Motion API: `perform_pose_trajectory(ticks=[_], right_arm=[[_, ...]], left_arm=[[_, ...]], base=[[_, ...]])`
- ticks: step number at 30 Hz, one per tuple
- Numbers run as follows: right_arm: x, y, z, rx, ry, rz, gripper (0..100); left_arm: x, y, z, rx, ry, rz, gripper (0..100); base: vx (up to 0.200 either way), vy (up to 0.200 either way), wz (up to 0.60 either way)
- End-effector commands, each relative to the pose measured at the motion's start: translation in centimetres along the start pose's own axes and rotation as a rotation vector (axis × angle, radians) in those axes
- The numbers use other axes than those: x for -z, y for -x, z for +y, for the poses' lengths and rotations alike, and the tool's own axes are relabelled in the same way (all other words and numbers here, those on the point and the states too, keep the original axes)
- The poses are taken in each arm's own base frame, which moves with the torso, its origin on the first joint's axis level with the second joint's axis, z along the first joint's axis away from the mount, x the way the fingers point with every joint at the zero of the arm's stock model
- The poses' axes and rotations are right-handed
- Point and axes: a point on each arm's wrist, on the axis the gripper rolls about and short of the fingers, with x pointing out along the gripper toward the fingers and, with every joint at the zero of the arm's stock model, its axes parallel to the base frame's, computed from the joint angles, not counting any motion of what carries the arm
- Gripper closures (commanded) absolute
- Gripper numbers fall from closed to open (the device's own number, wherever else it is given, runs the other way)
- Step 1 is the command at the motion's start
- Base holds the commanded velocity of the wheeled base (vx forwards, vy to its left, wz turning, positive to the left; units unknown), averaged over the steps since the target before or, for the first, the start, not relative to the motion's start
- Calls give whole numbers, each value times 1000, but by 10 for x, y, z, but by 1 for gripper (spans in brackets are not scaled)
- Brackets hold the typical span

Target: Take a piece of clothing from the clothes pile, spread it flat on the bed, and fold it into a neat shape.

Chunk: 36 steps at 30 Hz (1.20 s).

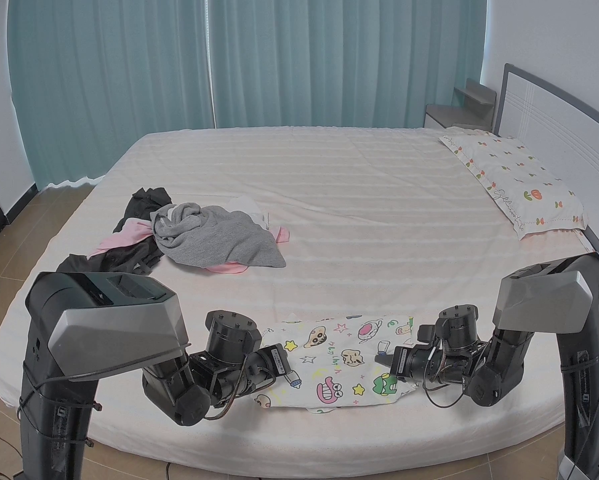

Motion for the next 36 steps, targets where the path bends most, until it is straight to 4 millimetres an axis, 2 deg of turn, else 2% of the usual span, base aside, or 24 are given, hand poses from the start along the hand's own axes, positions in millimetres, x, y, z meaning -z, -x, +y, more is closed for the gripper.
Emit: perform_pose_trajectory(ticks=[1, 3, 36], right_arm=[[-1, -1, -1, 0, -1, -3, 100], [0, -1, -1, 1, -2, -1, 100], [-4, -1, 4, -21, 14, -33, 100]], left_arm=[[-1, 0, -1, 4, 1, -4, 100], [-2, 1, 1, -1, 2, -4, 100], [-23, -5, 22, -46, 22, -63, 100]], base=[[0, 0, 0], [0, 0, 0], [0, 200, 0]])
